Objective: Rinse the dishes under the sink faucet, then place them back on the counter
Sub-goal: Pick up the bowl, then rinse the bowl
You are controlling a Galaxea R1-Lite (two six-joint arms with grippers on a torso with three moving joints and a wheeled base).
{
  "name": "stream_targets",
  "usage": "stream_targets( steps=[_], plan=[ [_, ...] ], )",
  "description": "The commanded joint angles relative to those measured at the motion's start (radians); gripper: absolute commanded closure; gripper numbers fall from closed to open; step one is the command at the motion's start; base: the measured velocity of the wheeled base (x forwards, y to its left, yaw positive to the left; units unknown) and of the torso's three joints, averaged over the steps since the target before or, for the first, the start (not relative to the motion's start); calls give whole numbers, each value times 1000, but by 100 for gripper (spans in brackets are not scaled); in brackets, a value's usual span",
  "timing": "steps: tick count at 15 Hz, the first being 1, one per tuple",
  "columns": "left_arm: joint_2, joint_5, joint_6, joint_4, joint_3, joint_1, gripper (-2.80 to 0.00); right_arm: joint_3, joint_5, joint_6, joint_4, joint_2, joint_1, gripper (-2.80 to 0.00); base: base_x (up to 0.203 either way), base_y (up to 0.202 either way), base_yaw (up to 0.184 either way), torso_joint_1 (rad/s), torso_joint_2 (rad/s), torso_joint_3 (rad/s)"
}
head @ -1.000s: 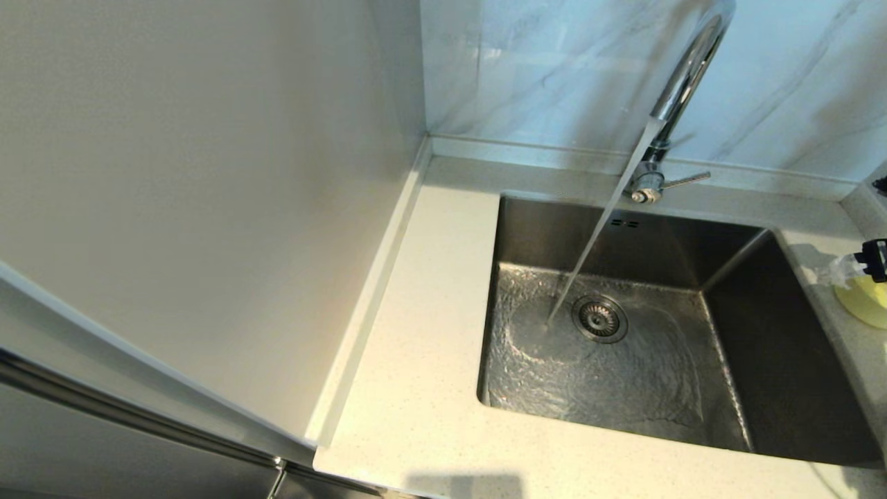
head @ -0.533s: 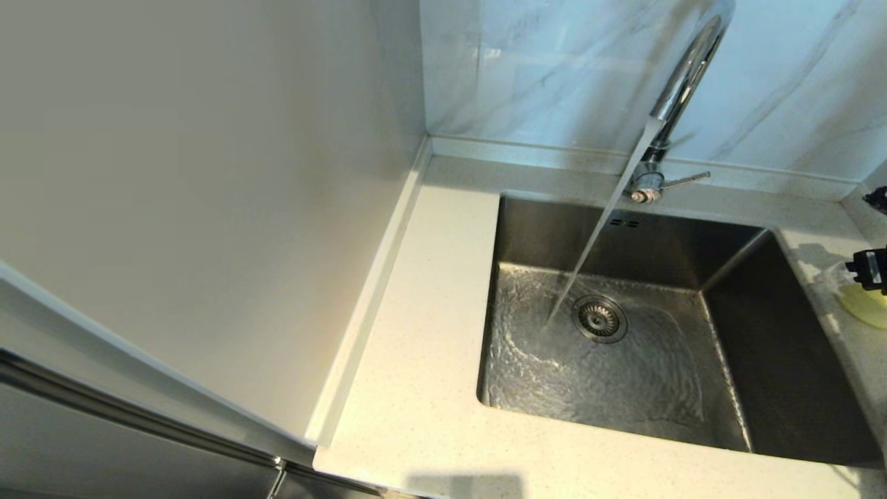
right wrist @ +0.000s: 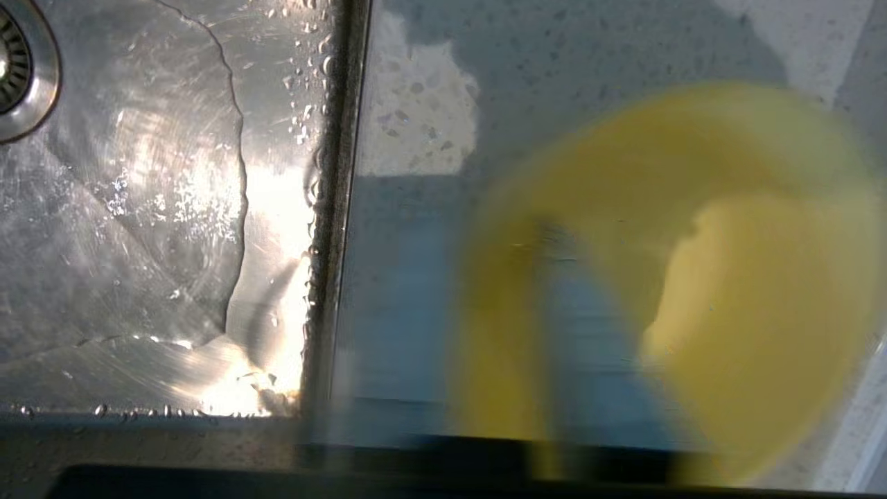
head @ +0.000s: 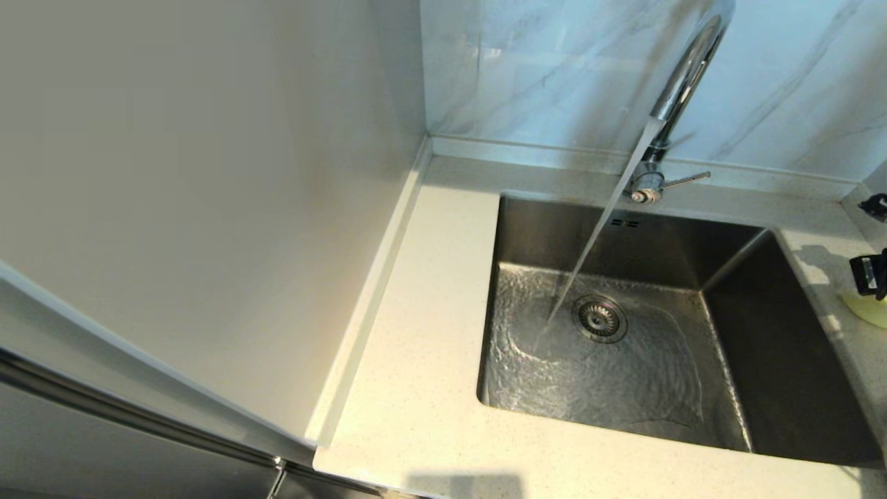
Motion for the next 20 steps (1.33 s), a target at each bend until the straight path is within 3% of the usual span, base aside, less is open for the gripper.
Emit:
stream_targets(
  steps=[1, 6, 9, 15, 17, 20],
  plan=[
    [0, -1, 0, 0, 0, 0, 0, 18, 4, -2, -3, -9, 5, 0, 0, 0, 0, 0, 0, 0],
    [0, 1, 0, 0, 0, 0, 0, 146, 41, 3, -123, -107, 55, 0, 0, 0, 0, 0, 0, 0],
    [0, 1, 0, 0, 0, 0, 0, 251, 243, 3, -190, -230, 68, 0, 0, 0, 0, 0, 0, 0],
    [0, 1, 0, 0, 0, 0, 0, 516, 624, 15, -196, -515, 110, 0, 0, 0, 0, 0, 0, 0],
    [0, -1, 0, 0, 0, 0, 0, 563, 739, 88, -196, -601, 167, 0, 0, 0, 0, 0, 0, 0],
    [0, 0, 0, 0, 0, 0, 0, 597, 784, 189, -197, -695, 330, 0, 0, 0, 0, 0, 0, 0]
  ],
)
